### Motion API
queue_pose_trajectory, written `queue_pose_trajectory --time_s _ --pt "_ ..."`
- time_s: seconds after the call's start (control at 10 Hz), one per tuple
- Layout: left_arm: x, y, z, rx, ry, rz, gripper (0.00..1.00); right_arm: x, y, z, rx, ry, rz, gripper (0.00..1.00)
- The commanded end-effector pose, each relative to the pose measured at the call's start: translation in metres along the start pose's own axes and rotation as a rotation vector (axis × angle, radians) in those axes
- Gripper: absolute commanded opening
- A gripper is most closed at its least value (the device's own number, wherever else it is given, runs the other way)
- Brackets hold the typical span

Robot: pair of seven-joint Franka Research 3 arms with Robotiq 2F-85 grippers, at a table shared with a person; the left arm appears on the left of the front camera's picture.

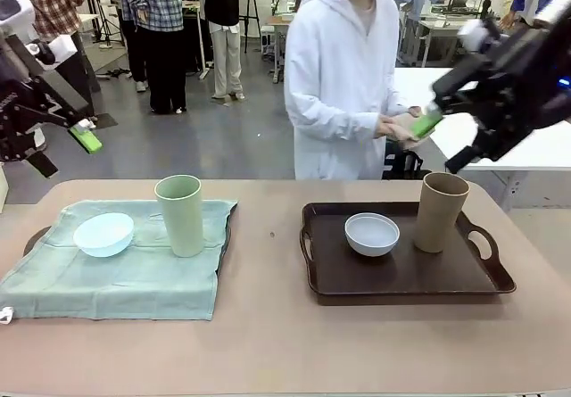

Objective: Set up a tray with a mat and arrange the tableware.
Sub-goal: Pick up the Picnic Bowl and Reusable plastic cup from the Handle tray in front of the human's position and hold them in the air.

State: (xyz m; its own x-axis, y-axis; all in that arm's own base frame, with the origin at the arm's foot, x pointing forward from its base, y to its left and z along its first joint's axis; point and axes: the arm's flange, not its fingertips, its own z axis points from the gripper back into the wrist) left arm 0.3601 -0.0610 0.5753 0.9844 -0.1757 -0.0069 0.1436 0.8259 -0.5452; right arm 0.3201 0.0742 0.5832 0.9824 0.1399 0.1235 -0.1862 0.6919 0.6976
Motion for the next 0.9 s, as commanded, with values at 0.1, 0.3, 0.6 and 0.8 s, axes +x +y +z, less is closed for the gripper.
queue_pose_trajectory --time_s 0.1,0.3,0.6,0.8 --pt "0.006 0.048 0.020 -0.228 0.065 0.050 1.00 -0.044 -0.072 0.027 0.241 -0.124 -0.030 1.00" --pt "-0.007 0.096 0.036 -0.359 0.013 0.123 1.00 -0.072 -0.108 0.043 0.320 -0.195 -0.086 1.00" --pt "-0.045 0.165 0.057 -0.537 -0.190 0.211 1.00 -0.112 -0.160 0.062 0.424 -0.304 -0.185 1.00" --pt "-0.063 0.186 0.056 -0.612 -0.299 0.233 1.00 -0.134 -0.190 0.073 0.503 -0.378 -0.265 1.00"
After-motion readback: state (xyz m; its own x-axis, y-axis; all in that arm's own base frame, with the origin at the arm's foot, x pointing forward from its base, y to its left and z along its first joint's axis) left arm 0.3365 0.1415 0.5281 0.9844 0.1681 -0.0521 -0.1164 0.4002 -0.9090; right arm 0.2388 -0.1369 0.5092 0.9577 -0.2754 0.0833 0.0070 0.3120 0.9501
